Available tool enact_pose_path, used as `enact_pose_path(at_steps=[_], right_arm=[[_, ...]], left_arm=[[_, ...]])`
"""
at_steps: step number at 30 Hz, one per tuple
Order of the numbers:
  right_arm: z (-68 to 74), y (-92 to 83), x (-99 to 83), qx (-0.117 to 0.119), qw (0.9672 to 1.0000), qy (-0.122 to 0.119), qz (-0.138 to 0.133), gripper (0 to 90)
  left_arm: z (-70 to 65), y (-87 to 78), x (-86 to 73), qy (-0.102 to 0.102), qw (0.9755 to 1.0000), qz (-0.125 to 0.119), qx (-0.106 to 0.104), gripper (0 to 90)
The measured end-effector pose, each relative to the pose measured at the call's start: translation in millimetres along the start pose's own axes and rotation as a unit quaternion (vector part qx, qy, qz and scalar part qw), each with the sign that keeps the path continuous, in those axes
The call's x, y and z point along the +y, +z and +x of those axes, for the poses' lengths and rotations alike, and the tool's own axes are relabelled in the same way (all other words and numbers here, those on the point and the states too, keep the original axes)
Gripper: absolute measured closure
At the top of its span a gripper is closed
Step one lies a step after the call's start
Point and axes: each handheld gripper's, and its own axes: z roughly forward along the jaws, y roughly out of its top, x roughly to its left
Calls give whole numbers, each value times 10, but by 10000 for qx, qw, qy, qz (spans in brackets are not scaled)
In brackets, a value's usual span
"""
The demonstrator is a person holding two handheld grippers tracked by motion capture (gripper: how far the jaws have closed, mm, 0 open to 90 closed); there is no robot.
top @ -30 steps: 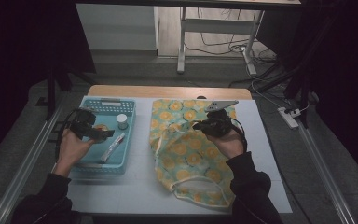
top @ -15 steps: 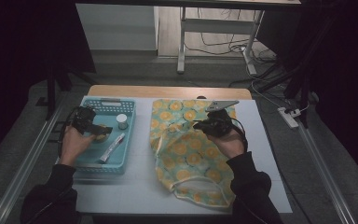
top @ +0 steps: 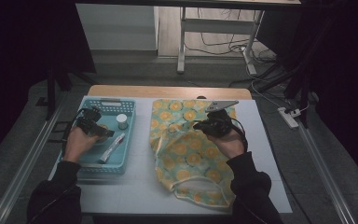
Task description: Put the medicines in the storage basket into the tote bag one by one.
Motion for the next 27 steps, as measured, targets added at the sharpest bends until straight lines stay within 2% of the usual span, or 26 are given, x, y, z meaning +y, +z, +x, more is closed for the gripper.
enact_pose_path(at_steps=[6, 9, 12, 16, 20, 25, 27], right_arm=[[10, 3, 1, 3, 10000, -9, 16, 899], [12, 4, 0, 3, 10000, -8, 23, 898], [9, 3, -2, -3, 10000, -8, 24, 899], [4, -1, -3, -8, 10000, -3, 18, 898], [-3, -11, -4, -13, 10000, 9, 1, 899], [-18, -21, -8, -5, 10000, 60, -30, 899], [-23, -23, -9, 5, 10000, 76, -29, 899]], left_arm=[[-20, 44, 17, -82, 9993, 307, 190, 7], [-23, 45, 18, -131, 9988, 381, 272, 75], [-18, 40, 10, -150, 9983, 453, 324, 197], [-24, 36, 19, -189, 9980, 502, 343, 202], [-15, 16, 16, -304, 9979, 495, 285, 204], [8, -66, -3, -428, 9989, 209, -19, 205], [2, -97, -6, -387, 9991, 160, -83, 205]])
